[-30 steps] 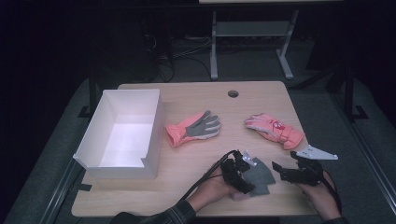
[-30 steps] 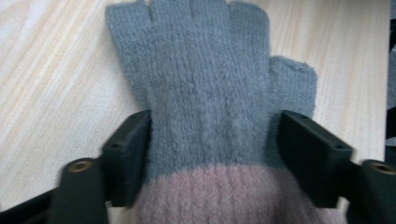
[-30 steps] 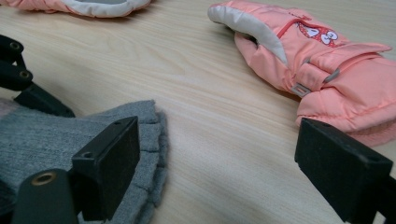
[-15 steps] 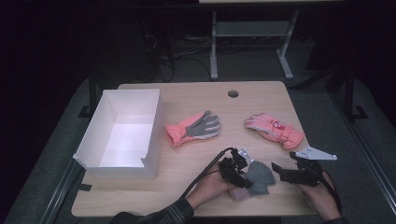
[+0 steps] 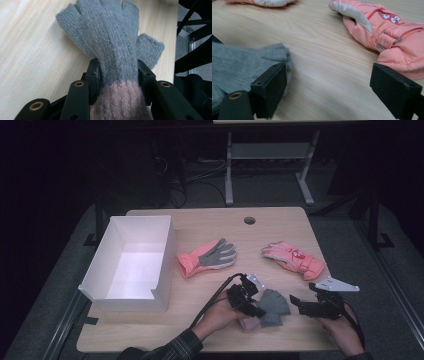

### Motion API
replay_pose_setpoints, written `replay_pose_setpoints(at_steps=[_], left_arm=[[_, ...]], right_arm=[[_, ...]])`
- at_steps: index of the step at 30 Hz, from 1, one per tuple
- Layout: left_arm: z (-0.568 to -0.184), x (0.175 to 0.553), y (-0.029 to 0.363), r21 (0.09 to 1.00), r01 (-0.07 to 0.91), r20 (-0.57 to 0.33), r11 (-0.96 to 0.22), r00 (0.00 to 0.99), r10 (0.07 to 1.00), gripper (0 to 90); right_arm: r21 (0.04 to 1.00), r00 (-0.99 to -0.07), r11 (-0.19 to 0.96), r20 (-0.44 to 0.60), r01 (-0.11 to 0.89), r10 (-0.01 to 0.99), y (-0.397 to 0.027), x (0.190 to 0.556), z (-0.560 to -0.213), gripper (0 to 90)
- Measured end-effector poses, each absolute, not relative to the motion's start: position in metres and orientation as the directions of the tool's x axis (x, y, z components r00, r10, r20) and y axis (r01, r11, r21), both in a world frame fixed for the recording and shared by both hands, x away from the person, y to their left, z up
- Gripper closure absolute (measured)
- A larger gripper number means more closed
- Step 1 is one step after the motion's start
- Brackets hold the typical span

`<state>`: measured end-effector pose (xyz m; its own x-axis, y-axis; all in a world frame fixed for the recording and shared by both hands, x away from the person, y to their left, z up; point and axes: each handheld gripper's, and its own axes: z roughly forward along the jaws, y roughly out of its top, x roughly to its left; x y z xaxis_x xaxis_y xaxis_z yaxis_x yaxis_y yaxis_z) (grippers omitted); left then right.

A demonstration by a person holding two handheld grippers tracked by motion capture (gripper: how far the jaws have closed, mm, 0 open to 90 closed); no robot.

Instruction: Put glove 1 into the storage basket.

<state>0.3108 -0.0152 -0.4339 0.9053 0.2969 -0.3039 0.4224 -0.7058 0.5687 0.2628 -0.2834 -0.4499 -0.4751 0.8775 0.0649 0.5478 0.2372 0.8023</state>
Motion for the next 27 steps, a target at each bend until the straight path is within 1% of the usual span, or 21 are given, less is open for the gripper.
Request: replay_pose_setpoints(at_steps=[10,19,21,27], left_arm=[[-0.410,0.317,0.004,0.587,0.432,-0.295,-0.685,0.902,0.315,62.1],[-0.382,0.328,0.035,0.620,0.468,-0.286,-0.630,0.882,0.374,61.9],[-0.372,0.330,0.046,0.625,0.470,-0.263,-0.623,0.878,0.399,61.9],[-0.358,0.335,0.064,0.642,0.493,-0.259,-0.587,0.860,0.439,61.8]], right_arm=[[0.798,-0.488,0.250,0.062,0.548,0.871,-0.281,0.264,-0.451,13.7],[0.787,-0.491,0.250,0.077,0.564,0.868,-0.282,0.264,-0.454,13.0],[0.782,-0.496,0.251,0.083,0.570,0.865,-0.280,0.264,-0.454,12.2],[0.780,-0.512,0.269,0.075,0.565,0.856,-0.278,0.266,-0.456,11.3]])
